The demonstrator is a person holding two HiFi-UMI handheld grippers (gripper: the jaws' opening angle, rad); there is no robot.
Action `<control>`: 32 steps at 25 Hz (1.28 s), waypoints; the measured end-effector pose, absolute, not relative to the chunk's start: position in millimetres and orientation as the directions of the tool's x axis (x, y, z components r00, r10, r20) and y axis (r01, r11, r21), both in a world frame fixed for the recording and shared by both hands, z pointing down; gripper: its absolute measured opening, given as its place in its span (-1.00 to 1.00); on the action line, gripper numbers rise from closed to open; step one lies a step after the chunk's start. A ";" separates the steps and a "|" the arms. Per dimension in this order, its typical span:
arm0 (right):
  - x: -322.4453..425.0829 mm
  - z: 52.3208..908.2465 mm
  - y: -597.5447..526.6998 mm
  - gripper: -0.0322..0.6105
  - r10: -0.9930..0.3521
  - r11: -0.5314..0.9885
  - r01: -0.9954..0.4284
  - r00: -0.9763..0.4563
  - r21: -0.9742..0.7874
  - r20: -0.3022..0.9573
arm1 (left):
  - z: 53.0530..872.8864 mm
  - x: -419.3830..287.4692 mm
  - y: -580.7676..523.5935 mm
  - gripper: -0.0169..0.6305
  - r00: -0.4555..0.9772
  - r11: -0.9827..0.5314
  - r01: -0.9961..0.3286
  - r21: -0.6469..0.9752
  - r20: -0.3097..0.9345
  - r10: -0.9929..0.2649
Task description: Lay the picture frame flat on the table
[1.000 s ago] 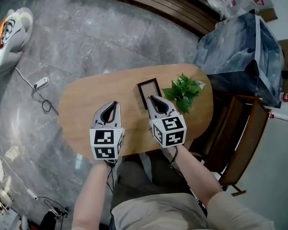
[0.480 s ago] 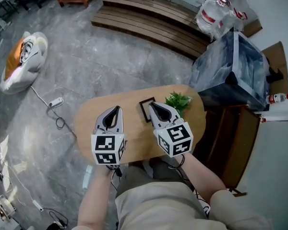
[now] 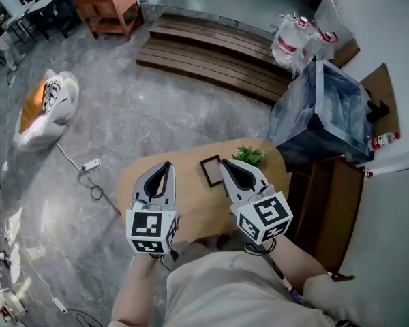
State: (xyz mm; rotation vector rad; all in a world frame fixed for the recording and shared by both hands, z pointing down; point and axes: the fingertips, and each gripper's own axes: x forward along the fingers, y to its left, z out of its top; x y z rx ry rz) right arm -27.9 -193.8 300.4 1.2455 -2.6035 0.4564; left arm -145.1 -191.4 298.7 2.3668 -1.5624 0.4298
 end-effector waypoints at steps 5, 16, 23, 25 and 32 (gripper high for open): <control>-12.5 248.4 -176.2 -0.89 -0.738 0.612 -0.777 -0.629 -0.151 0.243 | 264.4 -140.7 -170.5 -0.92 0.352 -0.397 -0.916 -0.061 0.356 -0.866; 14.0 169.6 -127.4 -0.89 -0.731 0.662 -0.744 -0.667 -0.092 0.140 | 201.6 -129.5 -113.5 -0.92 0.375 -0.399 -0.915 -0.056 0.239 -0.896; 30.7 156.8 -116.6 -0.91 -0.753 0.643 -0.762 -0.647 -0.077 0.123 | 187.8 -126.1 -103.4 -0.92 0.370 -0.382 -0.924 -0.030 0.196 -0.908; 31.9 161.4 -115.6 -0.91 -0.753 0.637 -0.765 -0.644 -0.093 0.133 | 187.3 -126.2 -100.7 -0.92 0.366 -0.380 -0.924 -0.034 0.202 -0.908; 42.1 158.2 -113.2 -0.91 -0.765 0.626 -0.774 -0.633 -0.099 0.116 | 189.7 -126.1 -97.9 -0.92 0.344 -0.359 -0.933 -0.036 0.210 -0.915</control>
